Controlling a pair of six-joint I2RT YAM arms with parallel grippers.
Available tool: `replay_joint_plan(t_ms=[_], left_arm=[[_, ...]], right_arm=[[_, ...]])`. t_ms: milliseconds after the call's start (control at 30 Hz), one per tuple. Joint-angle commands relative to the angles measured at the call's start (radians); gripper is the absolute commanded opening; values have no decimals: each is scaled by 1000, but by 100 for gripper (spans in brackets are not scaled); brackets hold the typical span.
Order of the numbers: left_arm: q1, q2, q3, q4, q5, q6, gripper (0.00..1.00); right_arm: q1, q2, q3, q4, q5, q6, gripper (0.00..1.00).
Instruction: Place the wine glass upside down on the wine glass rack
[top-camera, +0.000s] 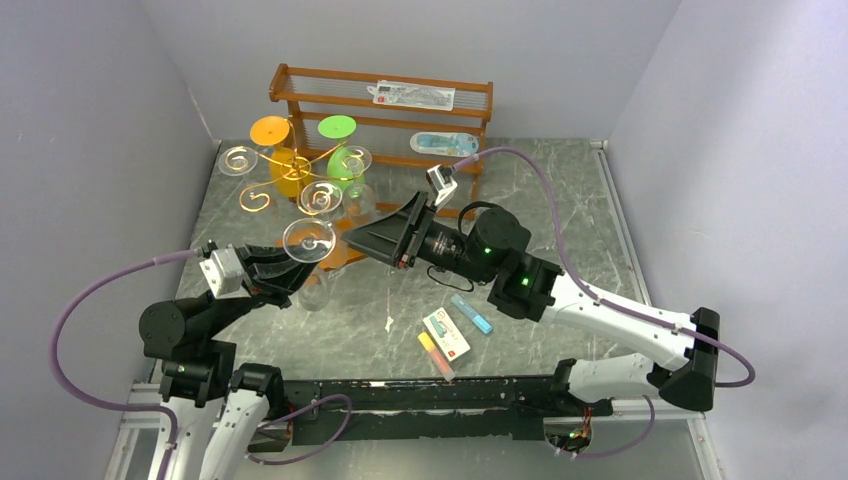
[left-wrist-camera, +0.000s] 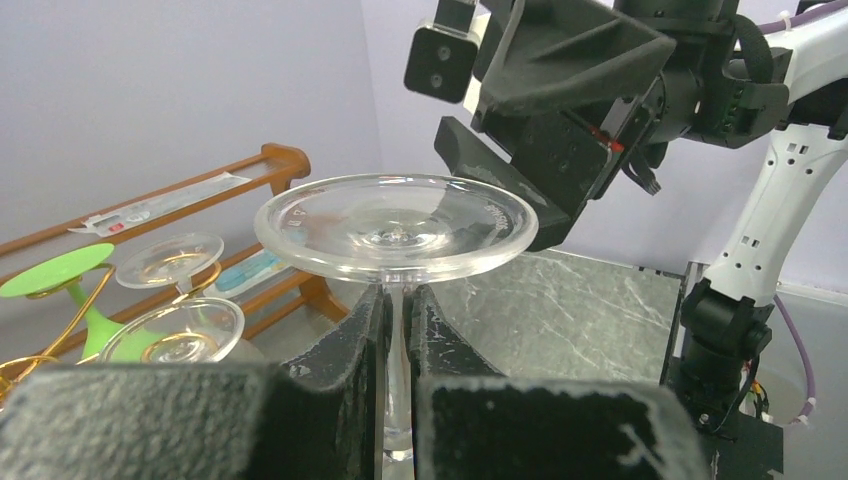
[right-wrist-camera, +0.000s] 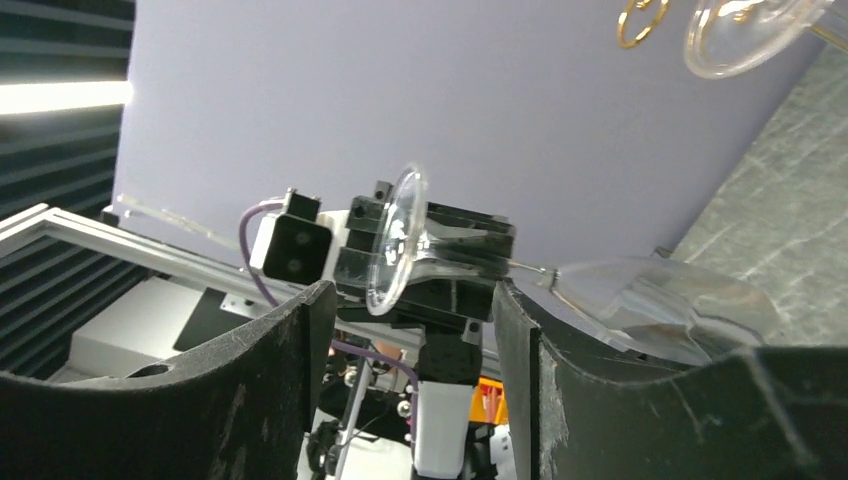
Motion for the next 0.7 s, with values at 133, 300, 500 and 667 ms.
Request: replay_joint_plan(t_ms=[133,300,500,667], left_arm=[[-5,22,-7,30,56,25,5],[-5,34,-3,-10,91,60,5],[-5,21,7,-127,46,156,12],[-5,18,18,-278,-4,255,28]], right_arm=[[-5,77,94,8,-119,-8,56],[-4,120,138,-37,-174,2,34],[-19,92,120,-24,-167,66,0],[-33,72,138,-30,-168,96,0]])
